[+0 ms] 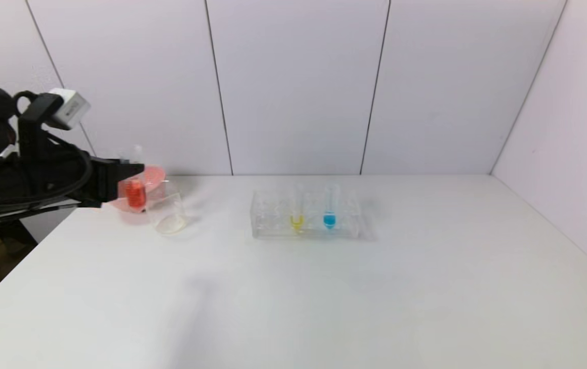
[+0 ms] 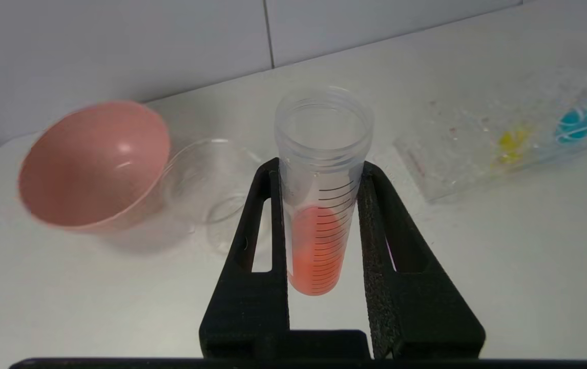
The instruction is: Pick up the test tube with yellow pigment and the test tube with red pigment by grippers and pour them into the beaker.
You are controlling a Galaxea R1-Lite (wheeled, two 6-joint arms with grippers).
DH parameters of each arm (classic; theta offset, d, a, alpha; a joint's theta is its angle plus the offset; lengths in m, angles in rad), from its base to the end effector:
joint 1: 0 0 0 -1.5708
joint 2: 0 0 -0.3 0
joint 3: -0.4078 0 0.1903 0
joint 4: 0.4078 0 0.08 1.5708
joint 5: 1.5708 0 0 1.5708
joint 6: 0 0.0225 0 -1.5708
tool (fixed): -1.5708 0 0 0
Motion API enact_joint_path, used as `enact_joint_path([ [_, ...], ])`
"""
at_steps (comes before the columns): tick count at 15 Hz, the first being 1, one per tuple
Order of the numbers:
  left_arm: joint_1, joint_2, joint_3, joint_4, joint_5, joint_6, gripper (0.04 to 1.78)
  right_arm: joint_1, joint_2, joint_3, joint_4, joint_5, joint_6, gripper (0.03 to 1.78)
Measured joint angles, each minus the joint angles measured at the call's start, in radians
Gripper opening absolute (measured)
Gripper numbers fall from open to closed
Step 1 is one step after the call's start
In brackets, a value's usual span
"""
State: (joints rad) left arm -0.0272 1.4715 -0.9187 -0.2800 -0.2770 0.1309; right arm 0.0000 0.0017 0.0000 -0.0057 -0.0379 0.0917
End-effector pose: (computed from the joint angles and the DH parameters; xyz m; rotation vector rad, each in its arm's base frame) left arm 0.2562 -0.0131 0.2436 0.0950 0.2514 -0.3195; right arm -0.0227 -0.0009 0.0761 0.0918 -0.0057 -0.0377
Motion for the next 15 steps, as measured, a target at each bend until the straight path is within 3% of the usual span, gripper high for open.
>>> enact_joint_path([
  [2, 0.138, -0.020, -0.018, 0.107, -0.138, 0.121, 0.43, 0.000, 0.000, 0.000, 0.000, 0.000, 0.000, 1.71],
  [4, 0.204, -0.009, -0.068, 0.217, -0.198, 0.248, 0.43, 0.000, 0.000, 0.000, 0.000, 0.000, 0.000, 1.71],
  [10, 0.230, 0.161, -0.299, 0.395, -0.196, 0.435, 0.43, 0.000, 0.000, 0.000, 0.000, 0.000, 0.000, 1.71],
  [15, 0.216, 0.341, -0.528, 0.556, -0.102, 0.536, 0.43, 0.000, 0.000, 0.000, 0.000, 0.000, 0.000, 1.71],
])
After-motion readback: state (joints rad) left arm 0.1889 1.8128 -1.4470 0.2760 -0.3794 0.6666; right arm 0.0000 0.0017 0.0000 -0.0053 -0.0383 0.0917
